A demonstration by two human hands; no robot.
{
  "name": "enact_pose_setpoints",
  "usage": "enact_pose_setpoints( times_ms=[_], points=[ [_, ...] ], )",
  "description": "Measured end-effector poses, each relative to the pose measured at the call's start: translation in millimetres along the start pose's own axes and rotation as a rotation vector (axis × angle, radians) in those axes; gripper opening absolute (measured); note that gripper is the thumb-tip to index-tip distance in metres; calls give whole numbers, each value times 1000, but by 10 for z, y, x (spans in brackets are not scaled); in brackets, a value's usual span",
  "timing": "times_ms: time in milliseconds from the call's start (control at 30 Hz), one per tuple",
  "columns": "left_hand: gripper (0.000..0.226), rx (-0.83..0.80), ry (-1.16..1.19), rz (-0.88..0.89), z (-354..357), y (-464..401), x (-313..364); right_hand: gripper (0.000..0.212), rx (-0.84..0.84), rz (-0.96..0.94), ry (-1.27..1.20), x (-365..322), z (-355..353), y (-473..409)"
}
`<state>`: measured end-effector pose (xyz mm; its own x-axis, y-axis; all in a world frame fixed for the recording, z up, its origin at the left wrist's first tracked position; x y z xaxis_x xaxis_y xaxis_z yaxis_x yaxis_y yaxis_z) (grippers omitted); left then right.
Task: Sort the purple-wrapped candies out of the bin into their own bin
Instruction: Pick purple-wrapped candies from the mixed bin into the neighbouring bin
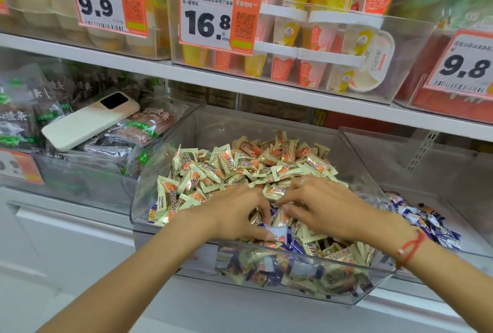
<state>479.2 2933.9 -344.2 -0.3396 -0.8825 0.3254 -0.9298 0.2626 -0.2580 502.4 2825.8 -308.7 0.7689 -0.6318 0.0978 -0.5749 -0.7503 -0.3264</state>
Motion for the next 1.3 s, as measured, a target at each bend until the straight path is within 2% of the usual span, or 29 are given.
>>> enact_pose_setpoints(
  times_ms=[67,200,267,367,433,500,600,733,800,867,1000,1100,1200,1300],
  points=[
    [25,67,-77,-26,-78,26,-49,30,-6,-24,97,-31,24,-96],
    [35,316,-324,-121,-348,102,-256,35,-35,13,205,80,-53,-75],
    [33,387,-404,-165,-451,131,-348,36,-30,44,189,133,-105,-13],
    [25,508,-483,-190,-615,171,-394,19,15,-18,109,27,-93,-5],
    [21,587,-460,-200,-713,226,-418,16,-24,-59,64,-47,29,-65],
    [24,616,-400,-221,-755,287,-436,16,-85,-51,90,-45,145,-141],
    [22,622,-319,-233,-751,337,-400,29,-126,-34,198,-36,253,-231],
    [18,605,-231,-205,-719,329,-368,62,-202,-102,306,-58,348,-288],
    [17,584,-216,-227,-717,340,-395,62,-258,-146,345,-51,386,-291],
    [18,567,-212,-227,-705,352,-402,52,-261,-171,345,-40,412,-285],
    [19,538,-220,-219,-709,360,-397,31,-189,-149,253,-10,383,-286],
    [21,537,-221,-201,-709,353,-378,31,-177,-98,153,21,311,-276],
    [22,542,-193,-200,-697,344,-401,41,-115,36,-103,61,124,-224],
    [20,551,-29,-258,-690,335,-439,36,33,206,-428,84,-90,-127]
  ],
)
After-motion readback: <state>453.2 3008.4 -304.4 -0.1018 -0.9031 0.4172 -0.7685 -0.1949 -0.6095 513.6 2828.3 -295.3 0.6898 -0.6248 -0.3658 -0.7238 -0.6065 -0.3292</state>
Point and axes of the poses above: each hand's wrist, its own y-axis away from the middle knuckle, its own z-axis out of the palm, x = y × z, the point moved 7 cm from there along -y, towards the middle knuckle, and after that the axes turned 15 degrees about x, right-handed, at the moved point
